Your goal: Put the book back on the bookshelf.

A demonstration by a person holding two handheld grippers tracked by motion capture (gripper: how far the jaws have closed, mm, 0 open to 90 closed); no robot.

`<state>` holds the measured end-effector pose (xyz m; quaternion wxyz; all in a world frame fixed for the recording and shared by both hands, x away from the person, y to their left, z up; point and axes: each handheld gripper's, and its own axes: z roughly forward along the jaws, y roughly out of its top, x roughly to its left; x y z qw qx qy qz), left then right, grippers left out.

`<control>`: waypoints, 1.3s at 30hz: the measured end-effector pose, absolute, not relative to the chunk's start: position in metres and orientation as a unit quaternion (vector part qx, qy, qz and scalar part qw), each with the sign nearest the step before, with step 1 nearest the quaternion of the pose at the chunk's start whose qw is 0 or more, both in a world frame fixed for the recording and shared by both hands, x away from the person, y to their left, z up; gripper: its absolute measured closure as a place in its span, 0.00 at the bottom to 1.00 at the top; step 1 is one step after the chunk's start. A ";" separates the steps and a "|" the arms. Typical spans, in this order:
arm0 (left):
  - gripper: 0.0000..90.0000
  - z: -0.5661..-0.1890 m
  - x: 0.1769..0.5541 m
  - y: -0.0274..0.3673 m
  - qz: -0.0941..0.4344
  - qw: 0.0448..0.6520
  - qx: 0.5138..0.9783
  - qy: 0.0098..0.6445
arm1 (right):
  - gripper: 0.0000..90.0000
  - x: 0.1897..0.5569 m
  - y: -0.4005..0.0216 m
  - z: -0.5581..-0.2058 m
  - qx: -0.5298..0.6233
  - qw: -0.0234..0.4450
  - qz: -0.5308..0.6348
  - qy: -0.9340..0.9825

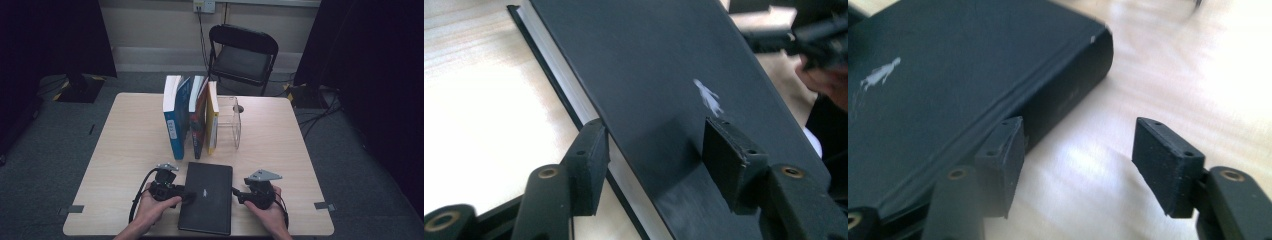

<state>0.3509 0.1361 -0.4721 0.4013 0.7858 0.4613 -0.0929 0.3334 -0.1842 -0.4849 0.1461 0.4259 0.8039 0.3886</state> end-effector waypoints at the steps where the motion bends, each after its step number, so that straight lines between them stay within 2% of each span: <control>1: 0.49 -0.473 0.353 0.136 -0.096 0.403 0.782 0.465 | 0.41 0.332 -0.185 -0.486 0.429 0.143 0.388 0.803; 5: 0.49 -0.472 0.351 0.135 -0.088 0.403 0.775 0.479 | 0.41 0.332 -0.185 -0.486 0.429 0.139 0.390 0.802; 9: 0.51 -0.475 0.347 0.142 -0.111 0.412 0.766 0.481 | 0.41 0.333 -0.185 -0.486 0.427 0.139 0.391 0.804; 14: 0.50 -0.475 0.343 0.150 -0.112 0.415 0.756 0.494 | 0.49 0.339 -0.171 -0.485 0.424 0.159 0.392 0.801; 23: 0.44 -0.480 0.351 0.146 -0.096 0.421 0.742 0.513 | 0.47 0.343 -0.169 -0.486 0.428 0.158 0.396 0.797; 28: 0.51 -0.480 0.352 0.153 -0.107 0.432 0.734 0.513 | 0.45 0.343 -0.170 -0.487 0.426 0.155 0.396 0.798; 39: 0.50 -0.473 0.351 0.157 -0.128 0.467 0.714 0.506 | 0.43 0.344 -0.171 -0.487 0.428 0.152 0.395 0.799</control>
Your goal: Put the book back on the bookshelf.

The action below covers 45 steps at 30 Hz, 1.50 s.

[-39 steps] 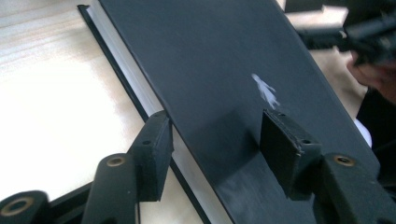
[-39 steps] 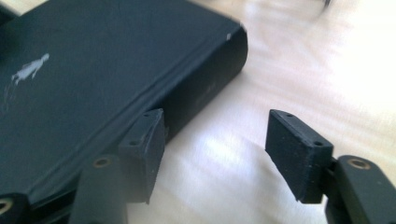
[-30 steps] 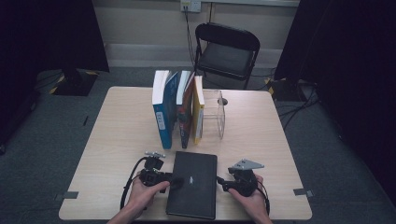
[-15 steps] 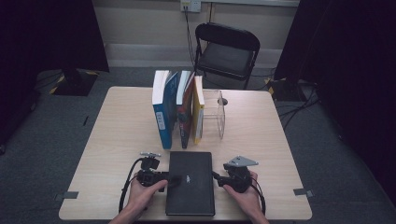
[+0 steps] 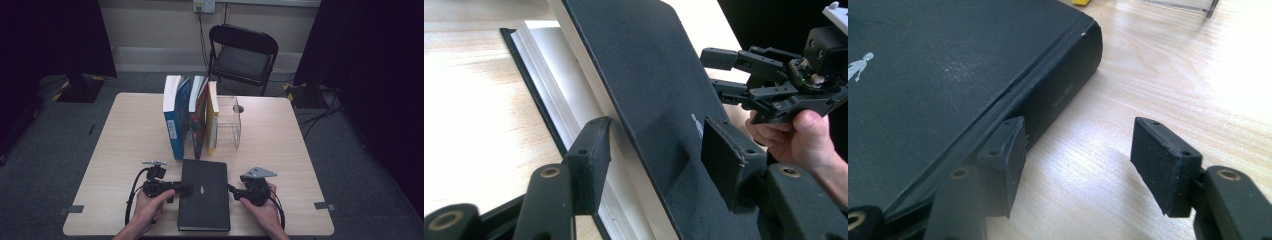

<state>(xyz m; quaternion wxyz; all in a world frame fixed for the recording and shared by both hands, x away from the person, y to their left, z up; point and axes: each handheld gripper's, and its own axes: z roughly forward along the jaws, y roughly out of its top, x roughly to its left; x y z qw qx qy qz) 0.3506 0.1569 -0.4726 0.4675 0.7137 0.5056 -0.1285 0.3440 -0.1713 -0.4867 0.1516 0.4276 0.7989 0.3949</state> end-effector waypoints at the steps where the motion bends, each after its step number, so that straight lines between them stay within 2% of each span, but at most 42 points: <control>1: 0.49 -0.472 0.351 0.157 -0.130 0.467 0.714 0.506 | 0.43 0.344 -0.171 -0.487 0.427 0.151 0.395 0.799; 4: 0.49 -0.470 0.351 0.157 -0.135 0.467 0.712 0.506 | 0.43 0.345 -0.172 -0.487 0.427 0.151 0.395 0.799; 6: 0.51 -0.472 0.349 0.154 -0.169 0.464 0.717 0.492 | 0.43 0.345 -0.172 -0.487 0.427 0.151 0.395 0.799; 9: 0.52 -0.472 0.345 0.147 -0.149 0.456 0.721 0.501 | 0.42 0.345 -0.172 -0.487 0.426 0.150 0.396 0.799; 25: 0.49 -0.477 0.370 0.137 -0.161 0.445 0.727 0.497 | 0.38 0.346 -0.177 -0.485 0.428 0.146 0.396 0.799; 31: 0.45 -0.475 0.378 0.133 -0.172 0.433 0.738 0.487 | 0.42 0.347 -0.180 -0.485 0.427 0.134 0.403 0.798; 38: 0.49 -0.473 0.371 0.130 -0.180 0.446 0.738 0.474 | 0.47 0.348 -0.180 -0.484 0.419 0.123 0.408 0.802; 45: 0.49 -0.469 0.363 0.132 -0.185 0.439 0.742 0.472 | 0.53 0.348 -0.172 -0.483 0.405 0.121 0.407 0.810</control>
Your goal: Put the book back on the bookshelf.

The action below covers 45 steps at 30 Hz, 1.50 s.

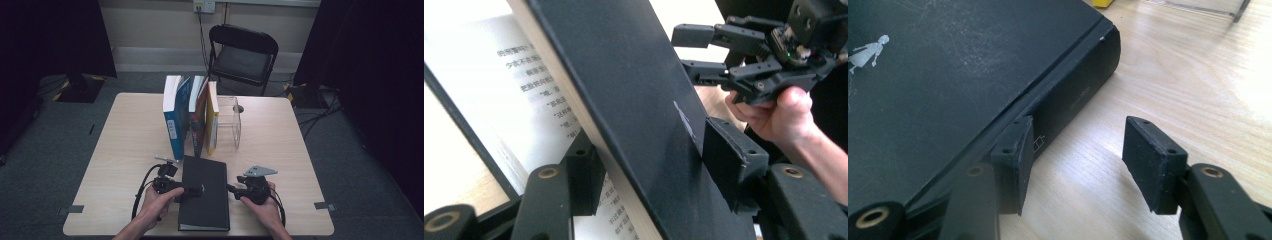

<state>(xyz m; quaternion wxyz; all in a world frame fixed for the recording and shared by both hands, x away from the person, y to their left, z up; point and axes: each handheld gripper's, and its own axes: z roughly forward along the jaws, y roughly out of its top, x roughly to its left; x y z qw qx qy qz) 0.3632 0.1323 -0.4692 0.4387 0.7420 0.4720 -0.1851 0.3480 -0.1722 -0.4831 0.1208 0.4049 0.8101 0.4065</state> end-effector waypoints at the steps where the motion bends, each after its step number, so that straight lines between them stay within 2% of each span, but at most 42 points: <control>1: 0.49 -0.471 0.365 0.132 -0.188 0.438 0.740 0.475 | 0.53 0.348 -0.172 -0.483 0.404 0.120 0.407 0.811; 6: 0.46 -0.478 0.373 0.121 -0.201 0.437 0.732 0.482 | 0.56 0.348 -0.172 -0.483 0.402 0.115 0.409 0.811; 14: 0.45 -0.479 0.375 0.119 -0.193 0.442 0.742 0.466 | 0.54 0.348 -0.172 -0.483 0.402 0.120 0.409 0.811; 16: 0.47 -0.479 0.375 0.120 -0.197 0.444 0.740 0.465 | 0.50 0.348 -0.172 -0.483 0.403 0.124 0.407 0.810; 19: 0.56 -0.482 0.375 0.125 -0.210 0.468 0.725 0.459 | 0.40 0.349 -0.172 -0.484 0.412 0.131 0.402 0.807; 21: 0.57 -0.481 0.374 0.124 -0.202 0.474 0.730 0.448 | 0.32 0.350 -0.174 -0.484 0.413 0.128 0.403 0.807; 30: 0.58 -0.473 0.366 0.121 -0.168 0.477 0.739 0.446 | 0.22 0.344 -0.181 -0.472 0.413 0.091 0.439 0.793; 33: 0.58 -0.470 0.364 0.120 -0.157 0.478 0.743 0.442 | 0.19 0.339 -0.180 -0.467 0.400 0.064 0.458 0.791; 43: 0.57 -0.456 0.347 0.114 -0.105 0.493 0.759 0.412 | 0.17 0.336 -0.168 -0.473 0.386 -0.007 0.474 0.791; 45: 0.57 -0.452 0.343 0.113 -0.098 0.497 0.758 0.411 | 0.14 0.336 -0.166 -0.473 0.386 -0.007 0.473 0.792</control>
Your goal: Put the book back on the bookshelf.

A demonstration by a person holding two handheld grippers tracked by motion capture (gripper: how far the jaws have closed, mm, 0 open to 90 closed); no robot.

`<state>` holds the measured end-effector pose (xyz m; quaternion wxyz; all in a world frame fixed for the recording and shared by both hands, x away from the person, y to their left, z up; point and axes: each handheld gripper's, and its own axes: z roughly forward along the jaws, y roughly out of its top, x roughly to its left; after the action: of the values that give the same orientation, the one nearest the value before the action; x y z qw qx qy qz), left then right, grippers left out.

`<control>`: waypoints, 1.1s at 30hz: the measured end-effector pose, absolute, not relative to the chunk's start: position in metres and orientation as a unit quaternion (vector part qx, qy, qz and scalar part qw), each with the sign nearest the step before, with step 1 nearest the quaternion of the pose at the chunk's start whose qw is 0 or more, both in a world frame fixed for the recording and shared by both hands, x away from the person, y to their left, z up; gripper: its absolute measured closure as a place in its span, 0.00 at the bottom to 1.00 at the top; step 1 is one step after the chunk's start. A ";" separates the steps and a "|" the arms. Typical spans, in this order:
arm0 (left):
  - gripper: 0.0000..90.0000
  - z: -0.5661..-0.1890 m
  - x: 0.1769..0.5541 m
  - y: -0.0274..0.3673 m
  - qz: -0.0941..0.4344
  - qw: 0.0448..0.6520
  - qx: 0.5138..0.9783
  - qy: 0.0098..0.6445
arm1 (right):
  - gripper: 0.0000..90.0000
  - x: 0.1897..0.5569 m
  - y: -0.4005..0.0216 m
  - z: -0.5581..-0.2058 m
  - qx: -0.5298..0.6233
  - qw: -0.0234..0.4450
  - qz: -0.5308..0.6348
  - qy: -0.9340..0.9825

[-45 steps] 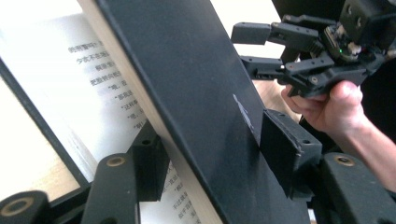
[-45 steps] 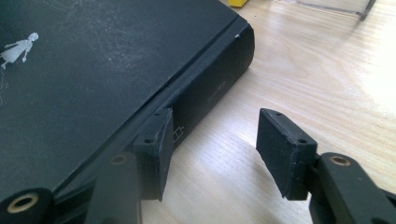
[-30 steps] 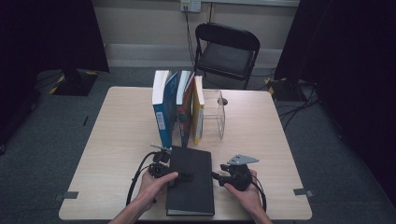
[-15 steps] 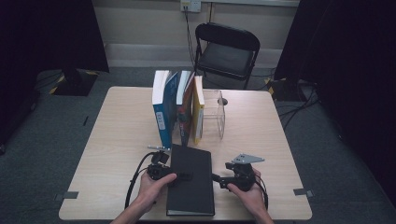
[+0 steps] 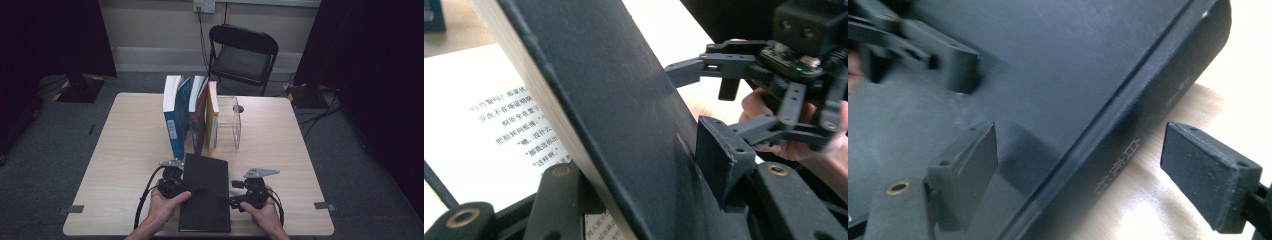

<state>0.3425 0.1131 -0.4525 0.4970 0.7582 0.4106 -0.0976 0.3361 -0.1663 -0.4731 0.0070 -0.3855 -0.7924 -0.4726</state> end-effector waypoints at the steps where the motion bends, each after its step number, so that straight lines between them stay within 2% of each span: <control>1: 0.58 -0.451 0.341 0.112 -0.095 0.501 0.756 0.411 | 0.15 0.336 -0.166 -0.473 -0.385 0.014 -0.476 -0.791; 12: 0.59 -0.446 0.336 0.109 -0.080 0.505 0.764 0.393 | 0.06 0.348 -0.170 -0.485 -0.388 0.096 -0.496 -0.770; 14: 0.59 -0.446 0.337 0.109 -0.079 0.504 0.767 0.389 | 0.06 0.351 -0.170 -0.485 -0.391 0.103 -0.496 -0.769; 16: 0.59 -0.445 0.338 0.108 -0.077 0.503 0.770 0.385 | 0.06 0.350 -0.170 -0.483 -0.390 0.091 -0.495 -0.771; 17: 0.59 -0.444 0.338 0.107 -0.074 0.503 0.770 0.384 | 0.10 0.349 -0.170 -0.479 -0.388 0.075 -0.496 -0.773; 18: 0.59 -0.444 0.338 0.107 -0.074 0.504 0.770 0.384 | 0.18 0.347 -0.172 -0.474 -0.388 0.047 -0.500 -0.773; 19: 0.59 -0.444 0.338 0.106 -0.071 0.507 0.768 0.386 | 0.30 0.346 -0.174 -0.468 -0.392 0.021 -0.504 -0.769; 20: 0.59 -0.444 0.339 0.105 -0.068 0.506 0.768 0.386 | 0.48 0.345 -0.177 -0.462 -0.393 -0.010 -0.513 -0.763; 21: 0.59 -0.445 0.342 0.104 -0.074 0.505 0.770 0.383 | 0.48 0.345 -0.179 -0.457 -0.387 -0.024 -0.525 -0.758; 24: 0.59 -0.447 0.344 0.100 -0.074 0.504 0.766 0.393 | 0.29 0.347 -0.178 -0.452 -0.385 0.000 -0.534 -0.753; 29: 0.59 -0.444 0.338 0.100 -0.057 0.509 0.772 0.376 | 0.16 0.348 -0.178 -0.465 -0.394 0.002 -0.495 -0.775; 31: 0.59 -0.441 0.332 0.100 -0.045 0.516 0.775 0.363 | 0.13 0.351 -0.182 -0.473 -0.400 0.048 -0.504 -0.764; 33: 0.59 -0.439 0.328 0.099 -0.038 0.522 0.779 0.346 | 0.08 0.351 -0.184 -0.474 -0.396 0.065 -0.510 -0.761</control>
<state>0.3280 0.0990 -0.4388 0.5216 0.7787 0.3465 -0.0382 0.3511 -0.1839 -0.4742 0.0654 -0.3961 -0.7607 -0.5102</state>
